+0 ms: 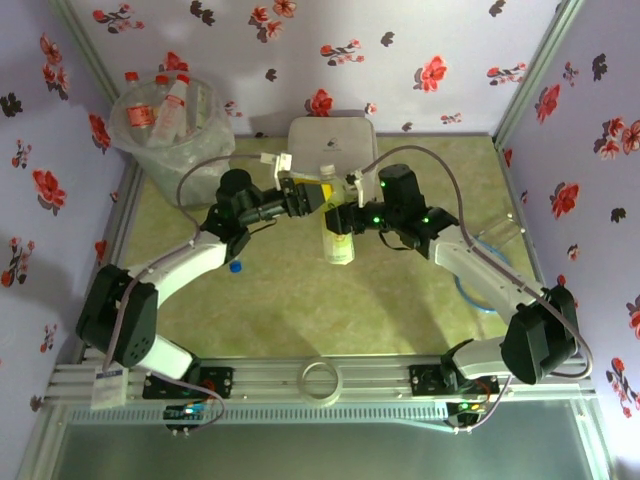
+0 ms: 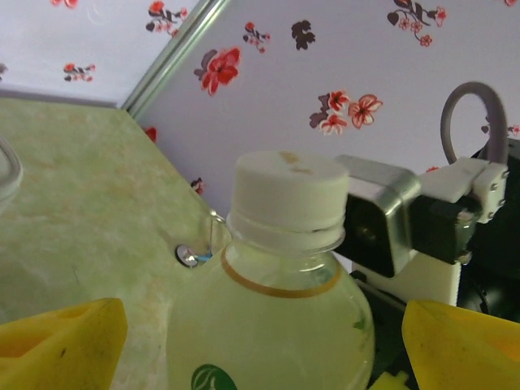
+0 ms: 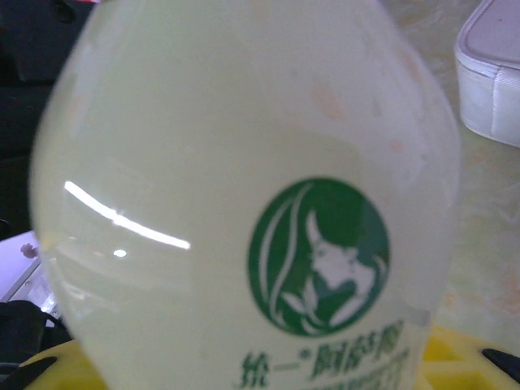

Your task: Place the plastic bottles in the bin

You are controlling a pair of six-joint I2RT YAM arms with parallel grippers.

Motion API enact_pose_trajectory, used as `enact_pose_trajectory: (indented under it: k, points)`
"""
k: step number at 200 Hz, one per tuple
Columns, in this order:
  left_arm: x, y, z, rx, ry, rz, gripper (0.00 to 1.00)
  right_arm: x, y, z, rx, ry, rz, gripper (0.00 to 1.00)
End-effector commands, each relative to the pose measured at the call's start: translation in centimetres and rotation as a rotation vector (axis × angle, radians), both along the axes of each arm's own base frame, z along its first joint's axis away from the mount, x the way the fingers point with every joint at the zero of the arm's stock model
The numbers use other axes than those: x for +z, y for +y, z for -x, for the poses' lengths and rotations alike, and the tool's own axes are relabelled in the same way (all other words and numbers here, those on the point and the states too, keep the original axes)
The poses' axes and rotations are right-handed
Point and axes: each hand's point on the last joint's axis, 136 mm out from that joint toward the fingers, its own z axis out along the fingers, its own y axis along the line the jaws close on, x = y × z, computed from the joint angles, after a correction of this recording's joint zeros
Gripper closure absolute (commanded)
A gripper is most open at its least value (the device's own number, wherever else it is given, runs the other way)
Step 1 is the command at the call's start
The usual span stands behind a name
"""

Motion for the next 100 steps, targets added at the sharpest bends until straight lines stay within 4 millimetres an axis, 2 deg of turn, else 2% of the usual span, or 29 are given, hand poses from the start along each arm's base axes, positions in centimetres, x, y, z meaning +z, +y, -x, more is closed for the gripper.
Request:
enact_pose_trajectory:
  k: [1, 29, 81, 100]
  points:
    - [0.3, -0.7, 0.8, -0.063, 0.008, 0.011, 0.12, 2.3, 1.0, 0.5, 0.053, -0.071, -0.044, 0.5]
    - [0.5, -1.3, 1.1, -0.103, 0.011, 0.053, 0.15, 2.1, 1.8, 0.5, 0.07, -0.068, -0.035, 0.51]
    - [0.2, -1.0, 0.9, -0.106, 0.025, 0.051, 0.4, 2.4, 2.4, -0.1, 0.065, -0.083, -0.035, 0.51]
    - [0.6, -0.6, 0.5, -0.093, 0.02, 0.048, 0.47, 2.1, 2.4, -0.3, 0.056, -0.078, -0.023, 0.42]
